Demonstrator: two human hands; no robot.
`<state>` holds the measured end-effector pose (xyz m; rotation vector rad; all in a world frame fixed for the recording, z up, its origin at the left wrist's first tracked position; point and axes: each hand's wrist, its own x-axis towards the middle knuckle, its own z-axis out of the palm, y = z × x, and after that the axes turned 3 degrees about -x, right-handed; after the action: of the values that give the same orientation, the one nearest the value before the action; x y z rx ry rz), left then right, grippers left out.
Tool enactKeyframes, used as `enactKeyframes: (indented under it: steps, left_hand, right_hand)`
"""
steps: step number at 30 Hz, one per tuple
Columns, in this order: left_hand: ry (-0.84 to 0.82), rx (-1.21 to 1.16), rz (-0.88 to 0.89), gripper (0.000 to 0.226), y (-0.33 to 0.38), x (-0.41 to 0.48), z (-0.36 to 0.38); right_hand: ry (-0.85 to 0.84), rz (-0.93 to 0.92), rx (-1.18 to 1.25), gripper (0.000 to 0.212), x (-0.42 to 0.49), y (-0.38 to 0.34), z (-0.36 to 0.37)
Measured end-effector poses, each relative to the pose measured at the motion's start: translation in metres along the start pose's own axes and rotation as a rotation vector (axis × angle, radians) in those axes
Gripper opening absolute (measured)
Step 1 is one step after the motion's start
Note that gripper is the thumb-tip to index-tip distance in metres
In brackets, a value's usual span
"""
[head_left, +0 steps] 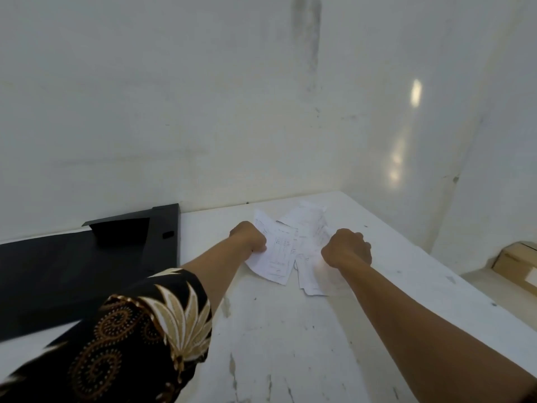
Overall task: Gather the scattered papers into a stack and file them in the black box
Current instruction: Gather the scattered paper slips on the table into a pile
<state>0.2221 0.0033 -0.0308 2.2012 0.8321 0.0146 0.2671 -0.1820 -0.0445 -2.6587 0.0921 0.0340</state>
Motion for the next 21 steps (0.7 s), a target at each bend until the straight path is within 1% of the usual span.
enactKeyframes:
  steps: [2, 4, 5, 8, 9, 12, 14, 16, 17, 19, 20, 21]
  left_hand:
    - [0.048, 0.154, -0.021, 0.025, 0.001, -0.001, 0.008]
    - [0.11, 0.225, -0.036, 0.029, 0.005, -0.003, 0.013]
    - [0.116, 0.235, -0.044, 0.029, 0.006, -0.003, 0.014]
    - [0.081, 0.247, -0.053, 0.032, 0.01, 0.002, 0.017]
    - [0.07, 0.248, -0.054, 0.032, 0.011, 0.003, 0.017]
    - [0.054, 0.196, -0.063, 0.028, 0.013, 0.005, 0.018]
    - [0.041, 0.195, -0.065, 0.025, 0.012, 0.003, 0.019]
    - [0.057, 0.177, -0.055, 0.024, 0.011, 0.003, 0.018]
    - [0.07, 0.171, -0.05, 0.024, 0.009, 0.004, 0.017]
    - [0.086, 0.151, -0.027, 0.02, 0.008, -0.001, 0.011]
    - [0.08, 0.149, -0.02, 0.01, 0.008, -0.005, 0.006]
    - [0.1, 0.126, -0.018, 0.016, 0.005, -0.004, 0.004]
  right_hand:
    - [-0.009, 0.021, -0.037, 0.034, 0.001, 0.005, 0.0]
    - [-0.038, 0.02, -0.02, 0.035, 0.005, 0.008, 0.002]
    - [-0.047, 0.015, 0.0, 0.032, 0.006, 0.009, 0.003]
    - [-0.048, 0.005, 0.026, 0.011, 0.008, 0.008, 0.003]
    - [-0.042, 0.003, 0.024, 0.007, 0.01, 0.009, 0.003]
    - [-0.033, -0.001, 0.023, 0.005, 0.012, 0.01, 0.004]
    - [-0.035, 0.015, 0.023, 0.016, 0.015, 0.009, 0.006]
    - [-0.04, 0.043, -0.006, 0.03, 0.017, 0.007, 0.007]
    - [-0.044, 0.054, -0.019, 0.034, 0.017, 0.006, 0.007]
    - [-0.06, 0.069, -0.022, 0.038, 0.017, 0.003, 0.004]
    - [-0.077, 0.073, -0.024, 0.039, 0.018, 0.002, 0.003]
    - [-0.093, 0.073, -0.027, 0.037, 0.017, 0.001, 0.002]
